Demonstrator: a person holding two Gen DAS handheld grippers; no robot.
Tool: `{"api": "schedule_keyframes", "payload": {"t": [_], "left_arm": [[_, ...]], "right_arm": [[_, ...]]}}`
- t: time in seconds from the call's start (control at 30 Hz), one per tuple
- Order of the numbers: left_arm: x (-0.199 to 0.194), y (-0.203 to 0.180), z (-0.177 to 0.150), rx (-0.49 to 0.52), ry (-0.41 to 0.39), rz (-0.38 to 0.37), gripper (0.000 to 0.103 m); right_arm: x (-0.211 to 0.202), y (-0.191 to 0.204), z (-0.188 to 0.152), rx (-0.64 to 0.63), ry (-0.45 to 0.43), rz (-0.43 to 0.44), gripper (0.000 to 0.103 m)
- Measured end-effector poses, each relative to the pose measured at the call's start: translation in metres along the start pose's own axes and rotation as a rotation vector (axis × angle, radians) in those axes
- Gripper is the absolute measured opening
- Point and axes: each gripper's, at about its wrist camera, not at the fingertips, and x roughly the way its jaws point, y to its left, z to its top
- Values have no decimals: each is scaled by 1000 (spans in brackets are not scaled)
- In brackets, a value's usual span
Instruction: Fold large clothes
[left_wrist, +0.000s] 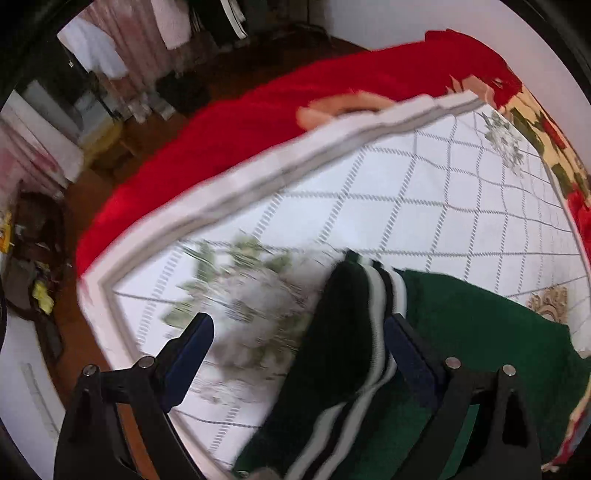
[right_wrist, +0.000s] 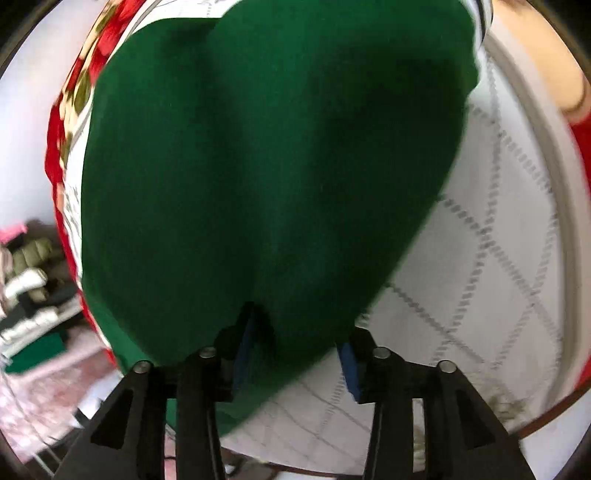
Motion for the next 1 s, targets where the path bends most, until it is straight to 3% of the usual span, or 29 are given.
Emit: {"api": "schedule_keyframes", "payload": {"t": [0.13, 0.17, 0.2, 0.23, 0.27, 0.4, 0.53, 0.6, 0.7, 0.8, 0.9, 1.0], "left_arm": [[34, -26, -3, 58, 44, -8, 90], [39, -31, -2, 72, 36, -5, 79], [41, -35, -1, 79, 24, -17, 30], [40, -40, 0, 93, 17, -4, 4], [34, -45, 1, 116, -9, 15, 4], [-16, -52, 6, 142, -142, -21, 2], [-44, -55, 19, 149, -237, -25, 0], [-35, -52, 35, 145, -239, -15, 0], [-5, -48, 46, 126, -136, -64, 0], [-9, -49, 31, 169, -130, -64, 4], [-13, -53, 12, 218, -135, -1, 8], [-6, -44, 5, 169, -110, -16, 10]], "right_arm": [[-21, -1, 1, -48, -32, -35, 45], [-27, -2, 2, -50, -41, -40, 45], [-31, -3, 2, -57, -50, -48, 45], [-37, -1, 6, -63, -58, -53, 45], [-45, 5, 12, -74, -74, -63, 45], [-74, 16, 5, -186, -231, -169, 45], [-86, 43, 13, -285, -267, -204, 45], [-87, 55, 18, -329, -249, -198, 45], [-86, 85, 26, -376, -237, -190, 45], [-83, 119, 29, -446, -220, -166, 45], [-68, 169, 41, -538, -231, -133, 45], [-41, 210, 58, -602, -218, -147, 45]]}}
